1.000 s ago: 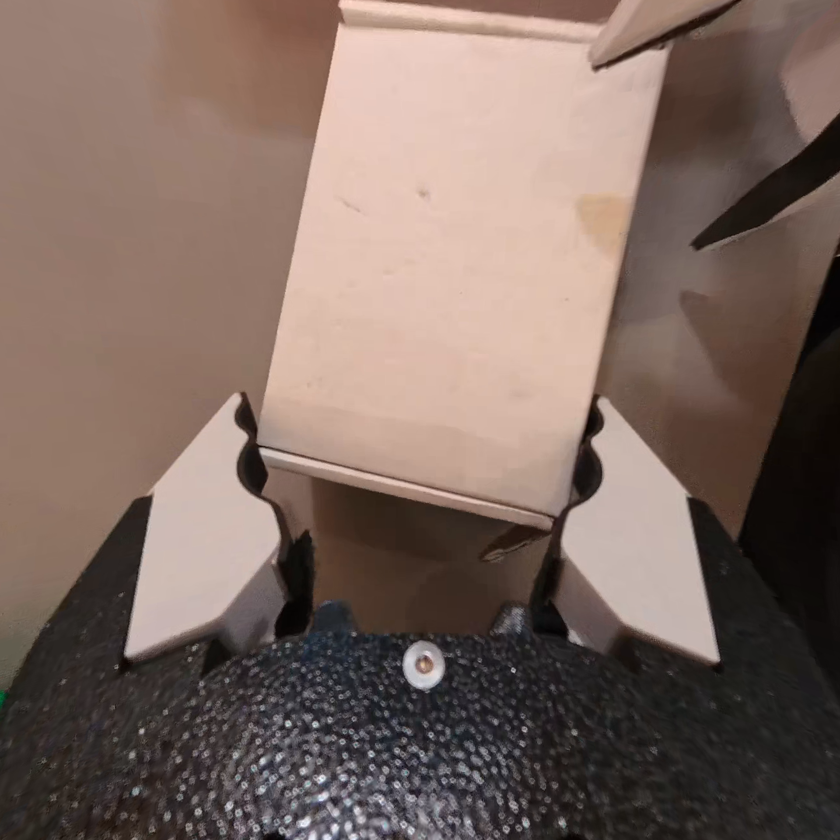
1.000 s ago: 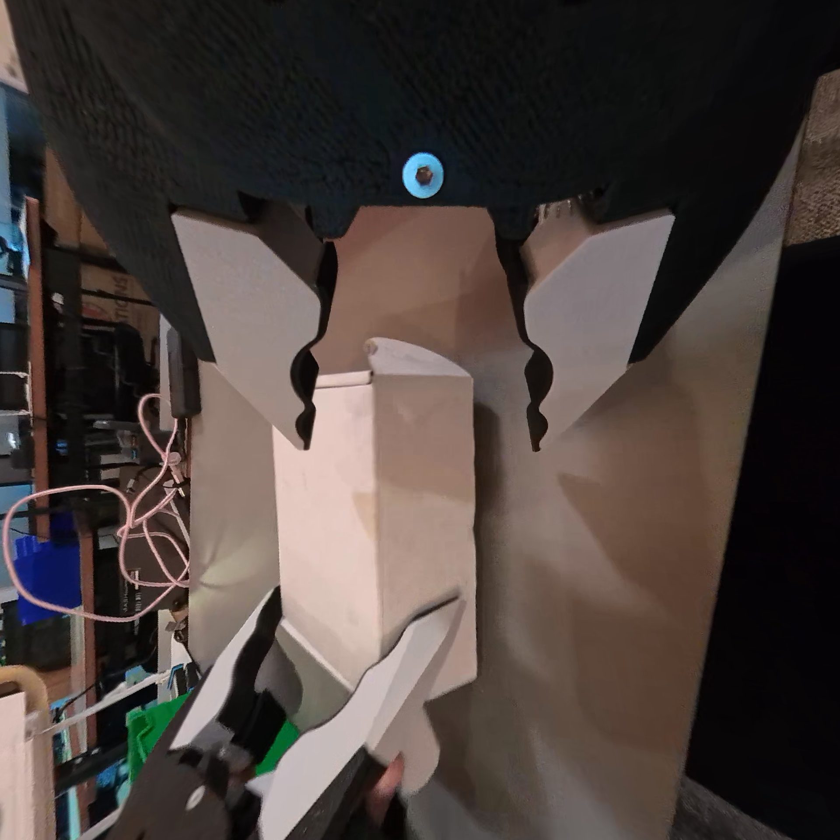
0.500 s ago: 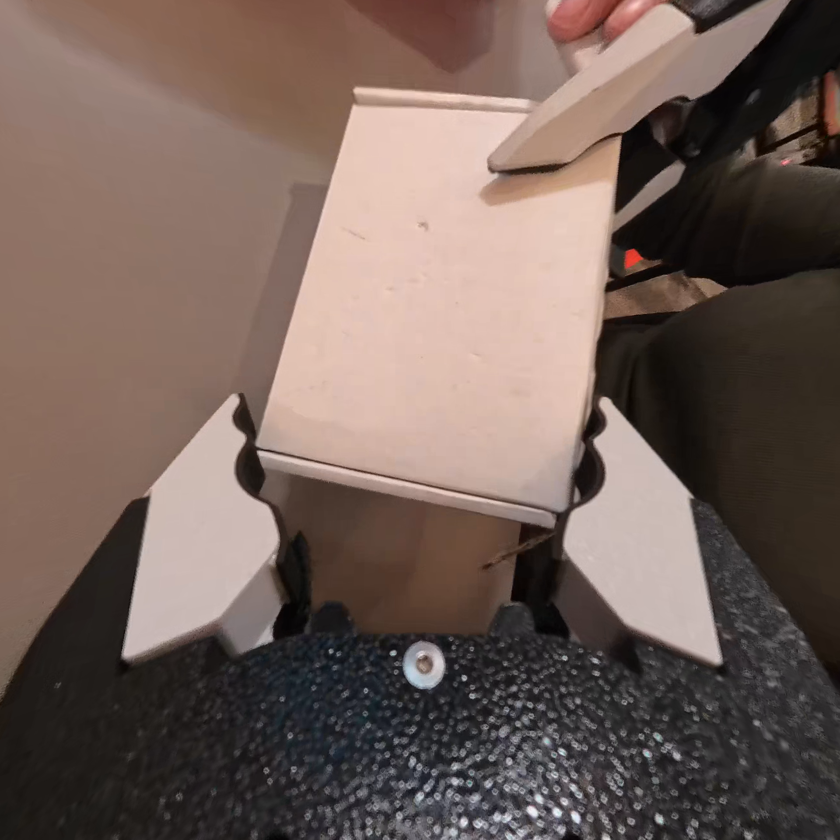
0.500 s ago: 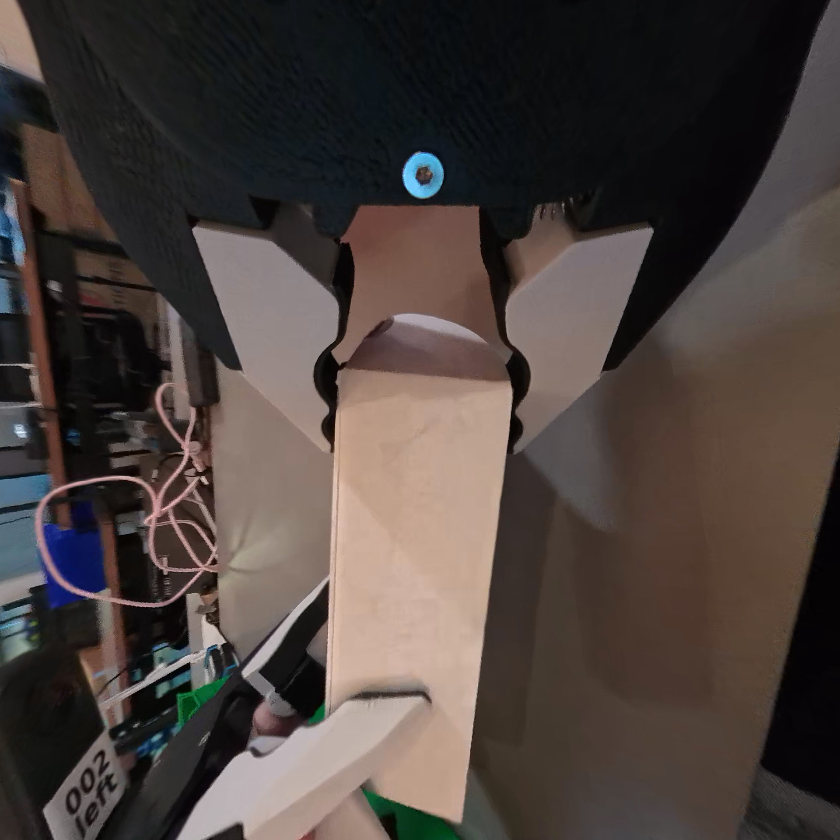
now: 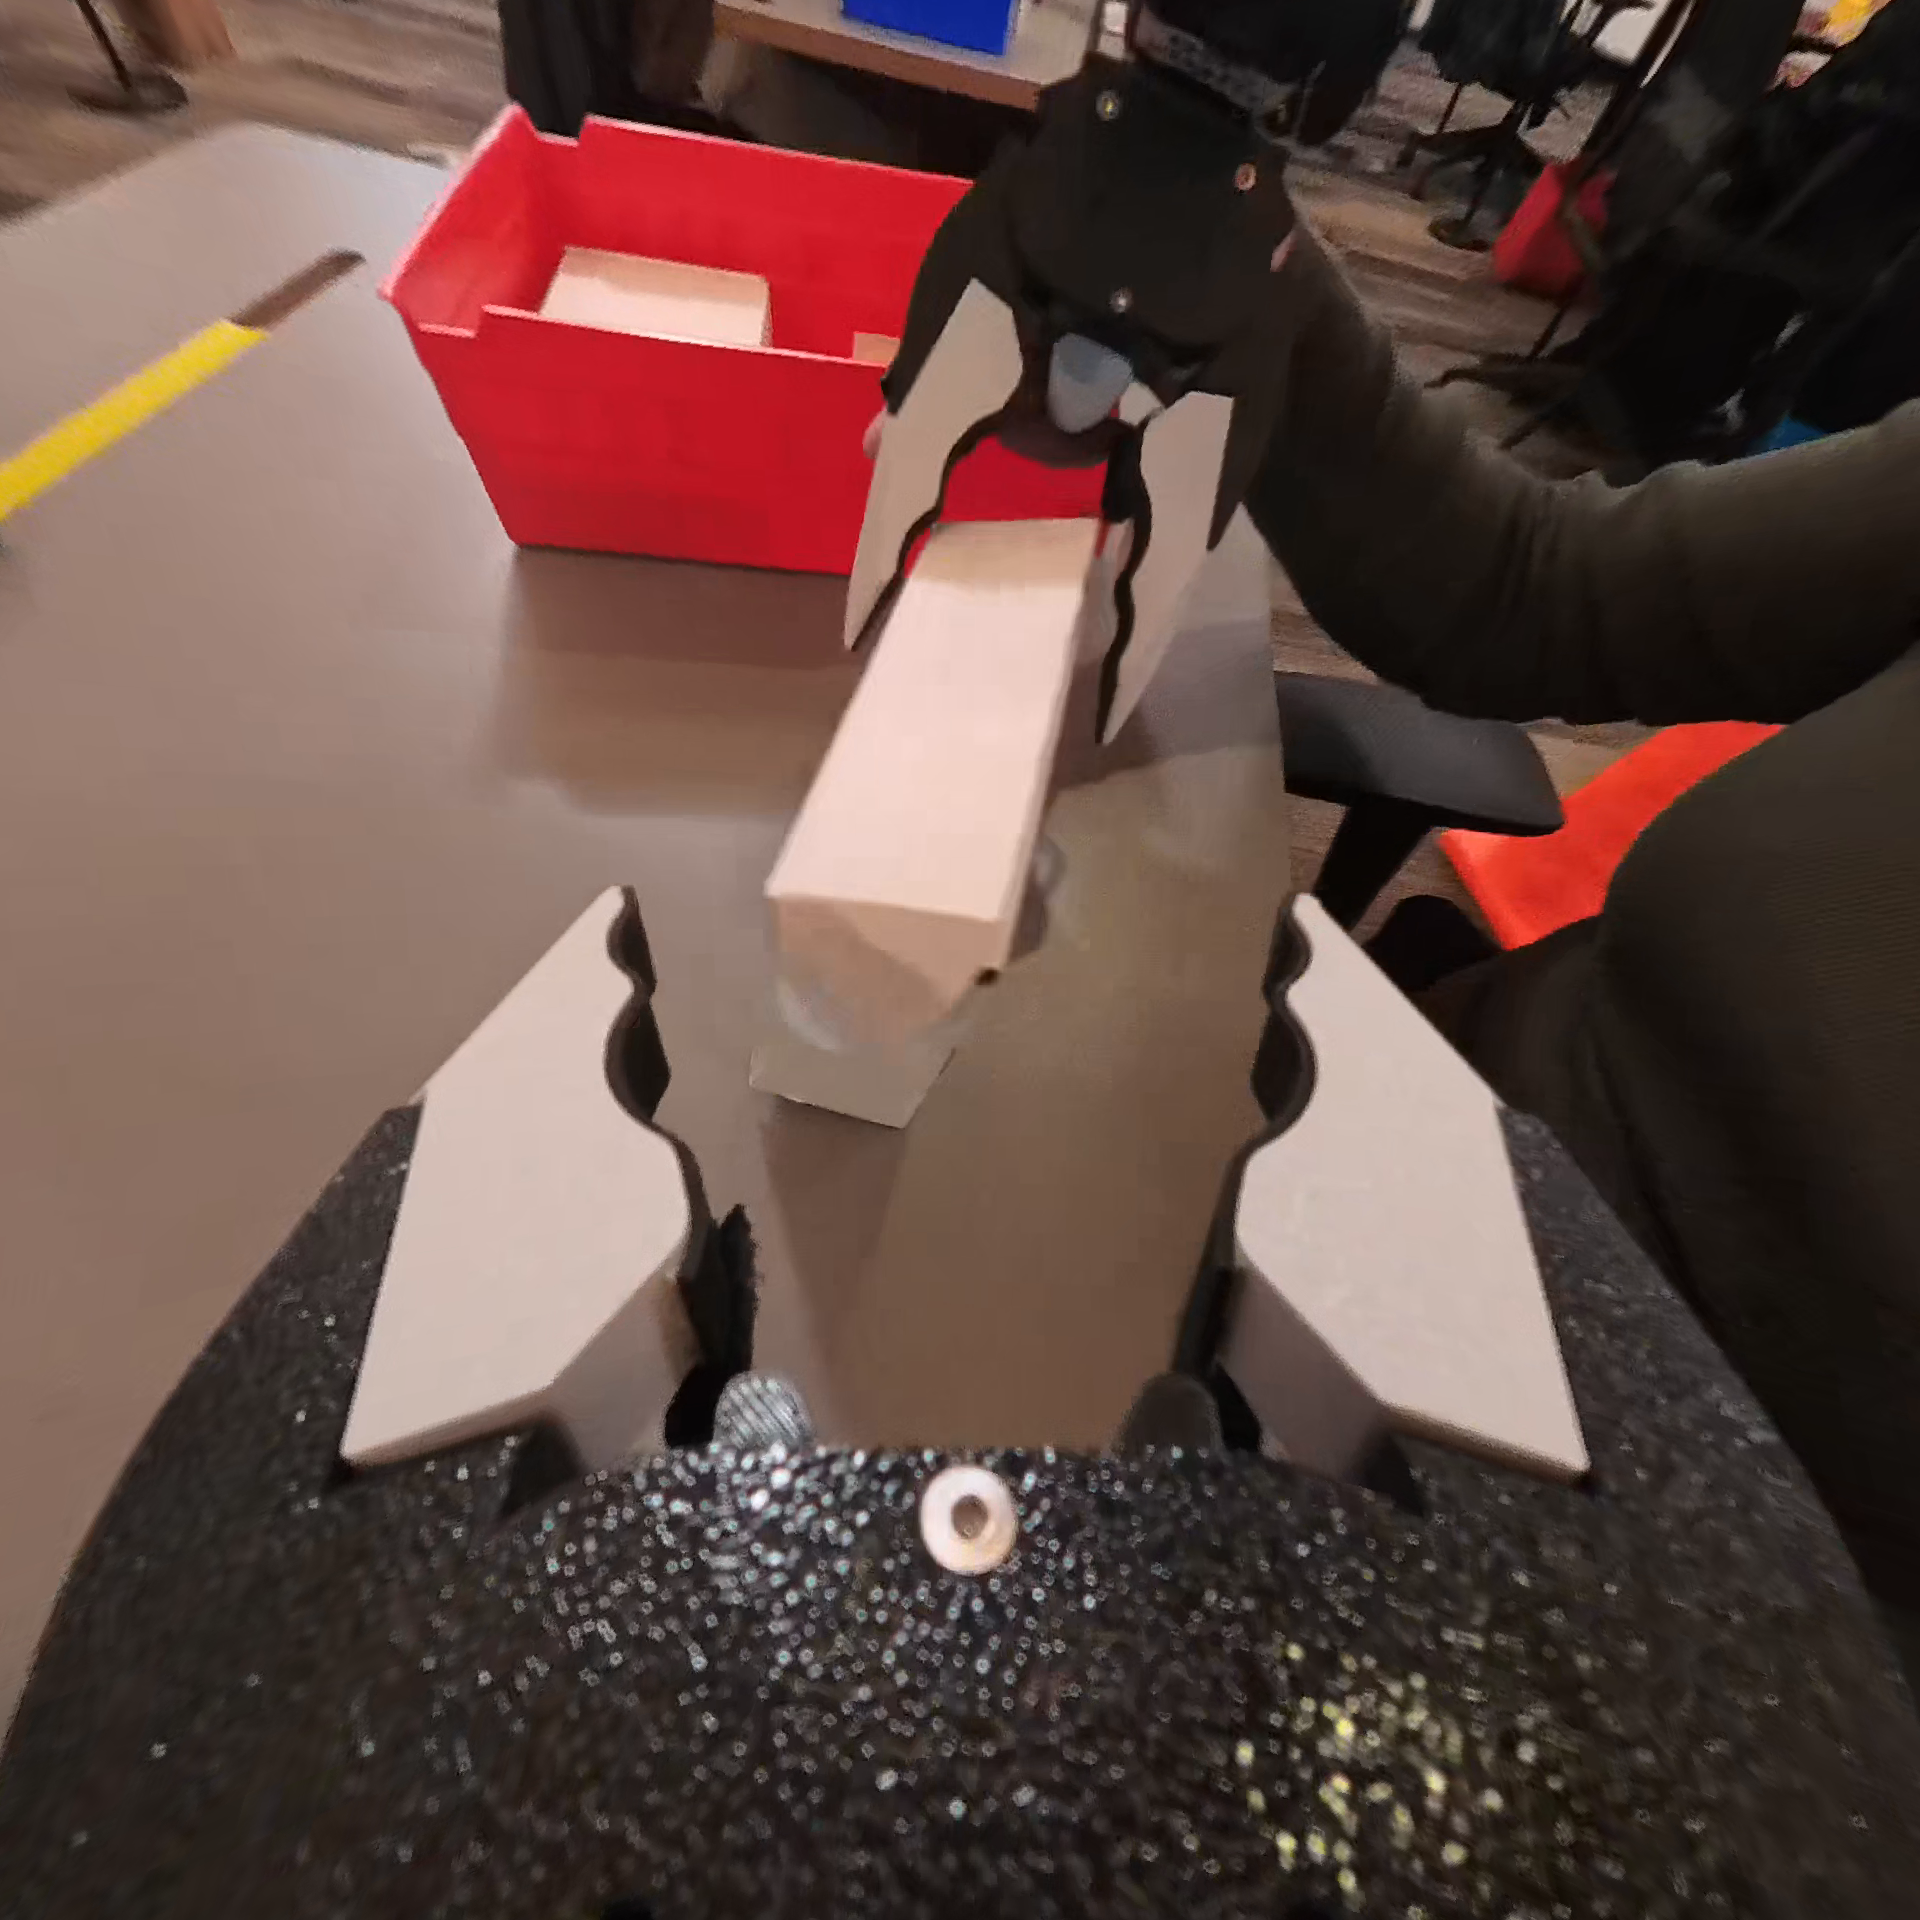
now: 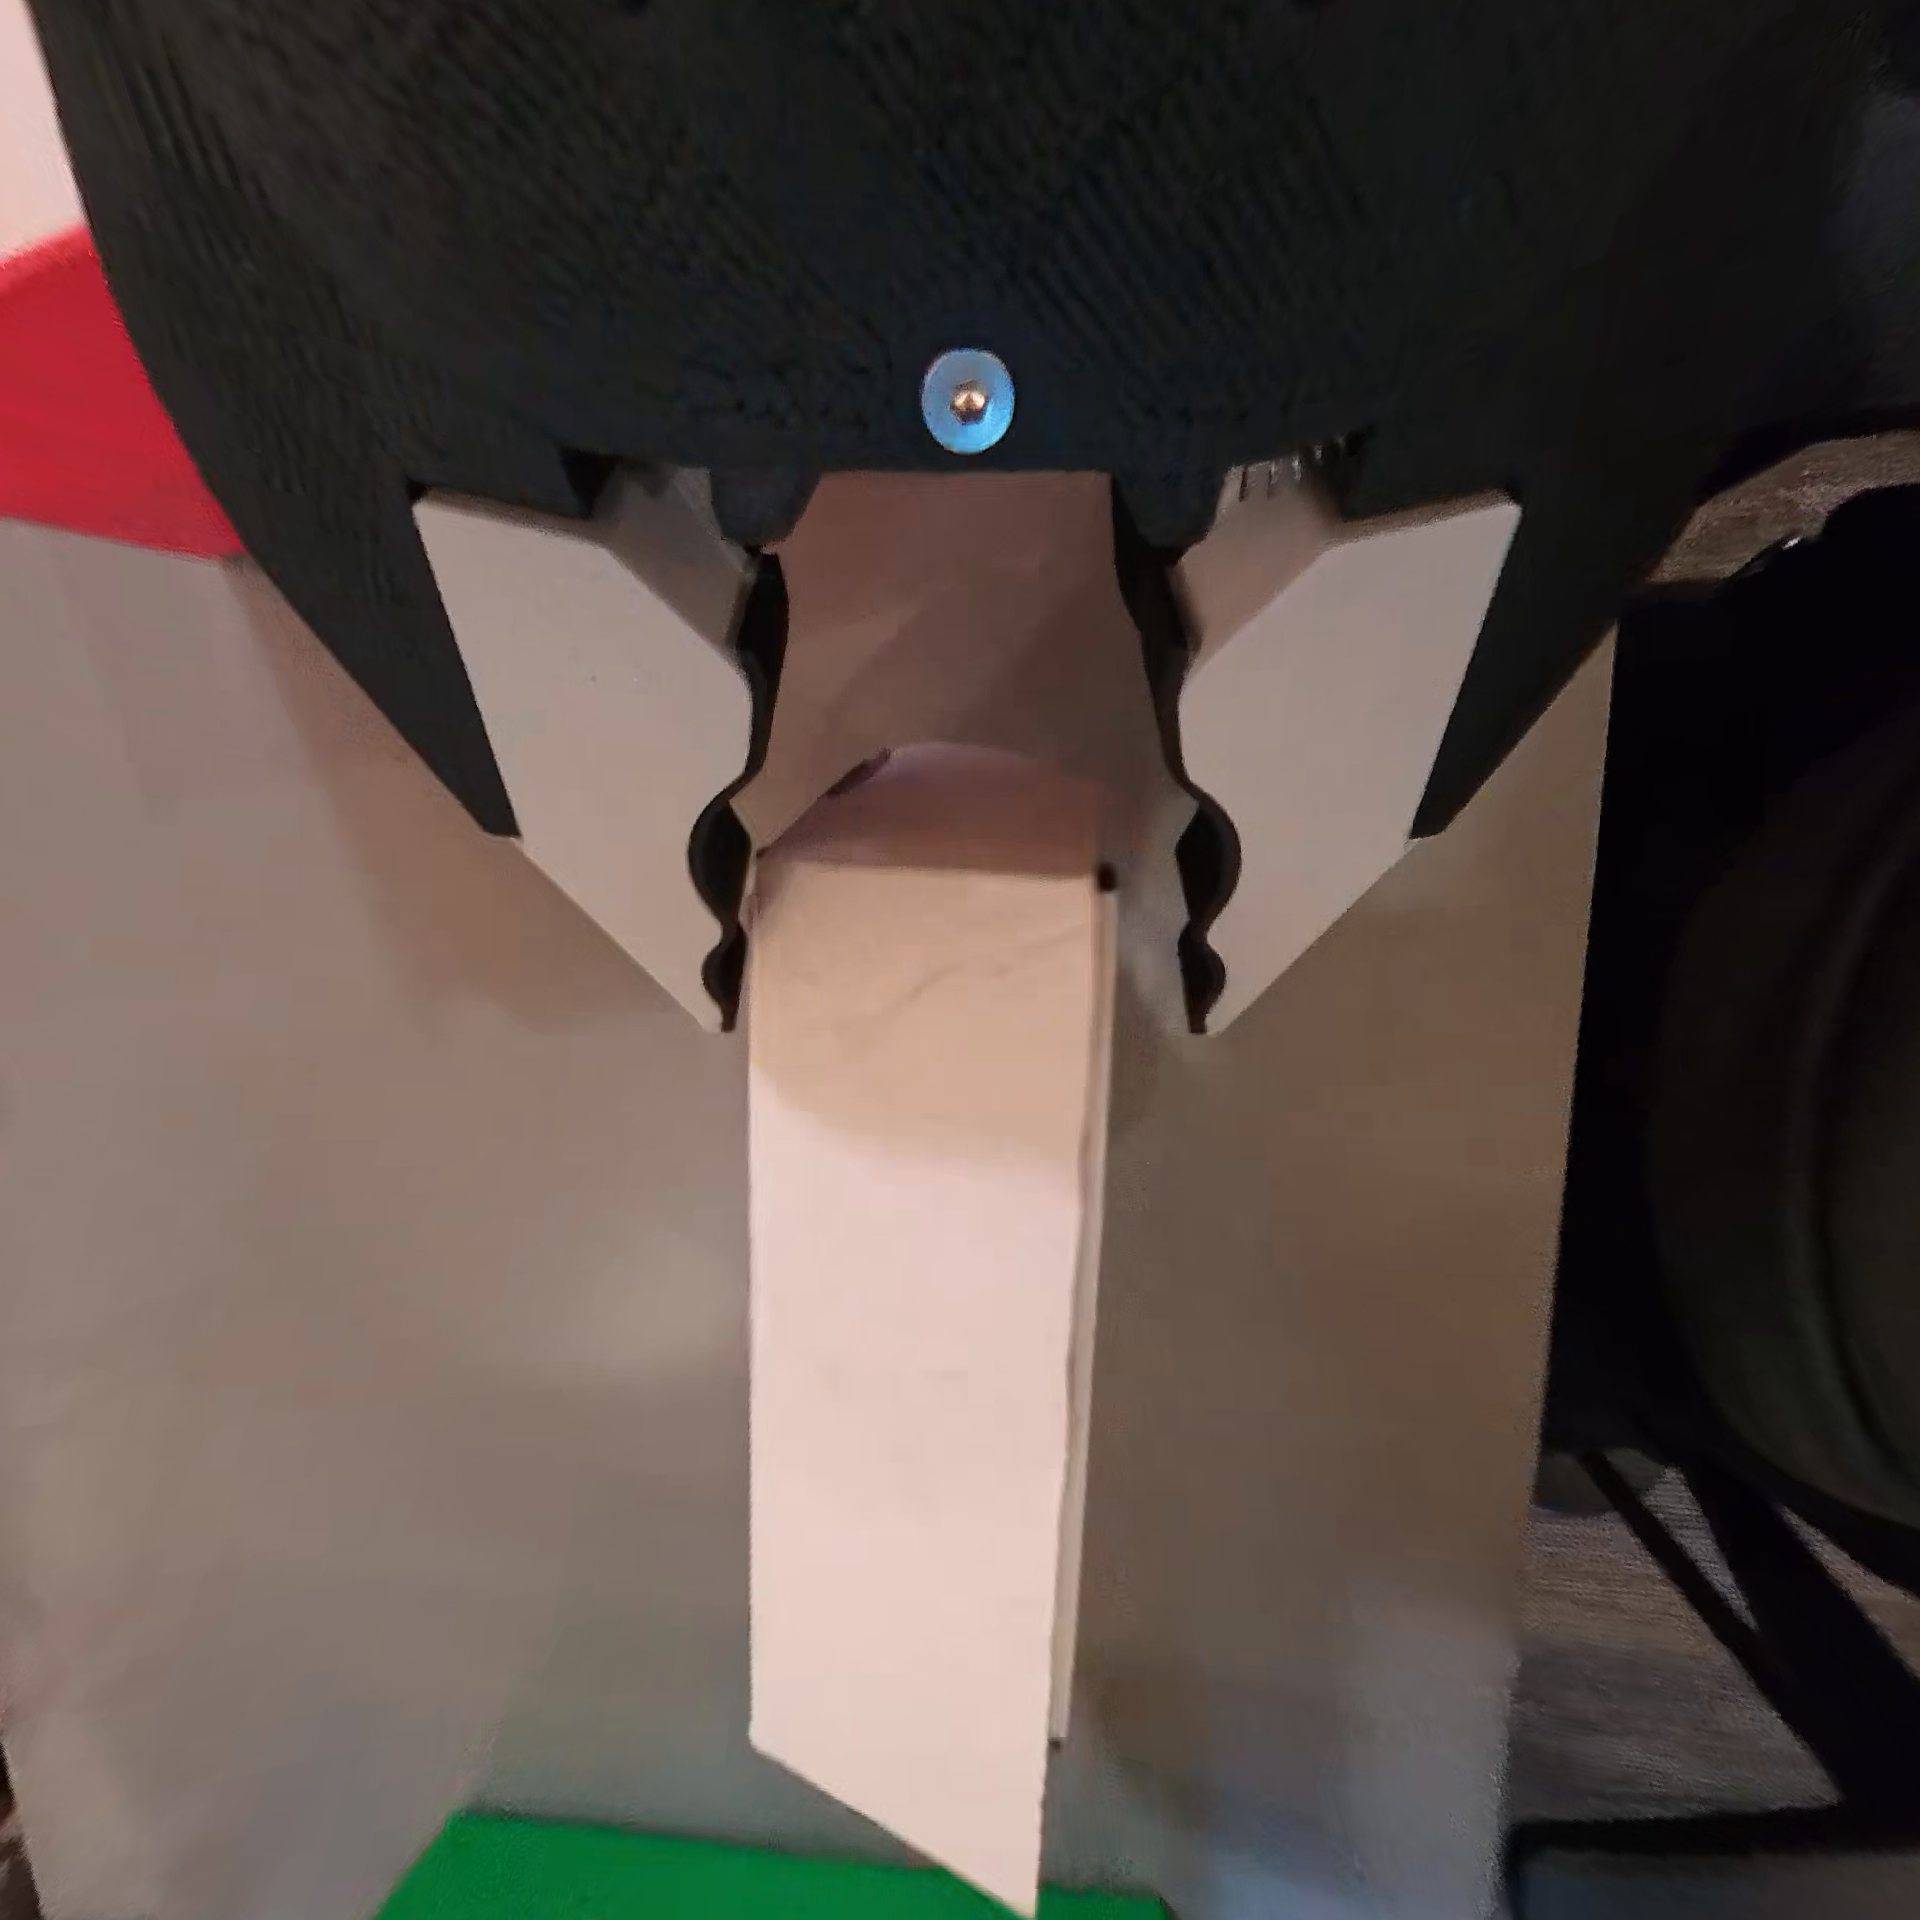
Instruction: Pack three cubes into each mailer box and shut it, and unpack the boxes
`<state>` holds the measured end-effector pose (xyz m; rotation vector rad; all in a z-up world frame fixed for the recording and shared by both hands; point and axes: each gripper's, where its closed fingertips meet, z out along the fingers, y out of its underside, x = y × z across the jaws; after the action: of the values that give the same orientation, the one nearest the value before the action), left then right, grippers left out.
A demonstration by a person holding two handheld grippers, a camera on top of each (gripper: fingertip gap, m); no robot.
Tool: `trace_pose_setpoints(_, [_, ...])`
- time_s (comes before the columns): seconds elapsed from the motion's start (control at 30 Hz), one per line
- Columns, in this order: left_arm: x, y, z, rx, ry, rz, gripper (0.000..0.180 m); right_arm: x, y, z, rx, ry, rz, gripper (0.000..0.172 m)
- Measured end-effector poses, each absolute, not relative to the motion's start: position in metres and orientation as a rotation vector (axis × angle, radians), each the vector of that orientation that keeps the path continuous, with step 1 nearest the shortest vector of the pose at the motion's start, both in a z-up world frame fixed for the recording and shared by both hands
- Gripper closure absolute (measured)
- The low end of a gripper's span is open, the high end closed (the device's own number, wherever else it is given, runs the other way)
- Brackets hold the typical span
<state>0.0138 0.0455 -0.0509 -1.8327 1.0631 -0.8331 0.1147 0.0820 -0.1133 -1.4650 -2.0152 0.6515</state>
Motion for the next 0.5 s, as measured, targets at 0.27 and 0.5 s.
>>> trace_pose_setpoints(0.27, [0.010,0.043,-0.072,-1.868,1.015,-0.544,0.097,0.139,0.085,-0.083,-1.435,-1.743,0.594,0.095])
trace_pose_setpoints(0.5, [0.005,0.051,-0.086,-1.845,1.025,-0.411,0.131,0.159,0.092,-0.081,-1.575,-1.492,0.469,0.128])
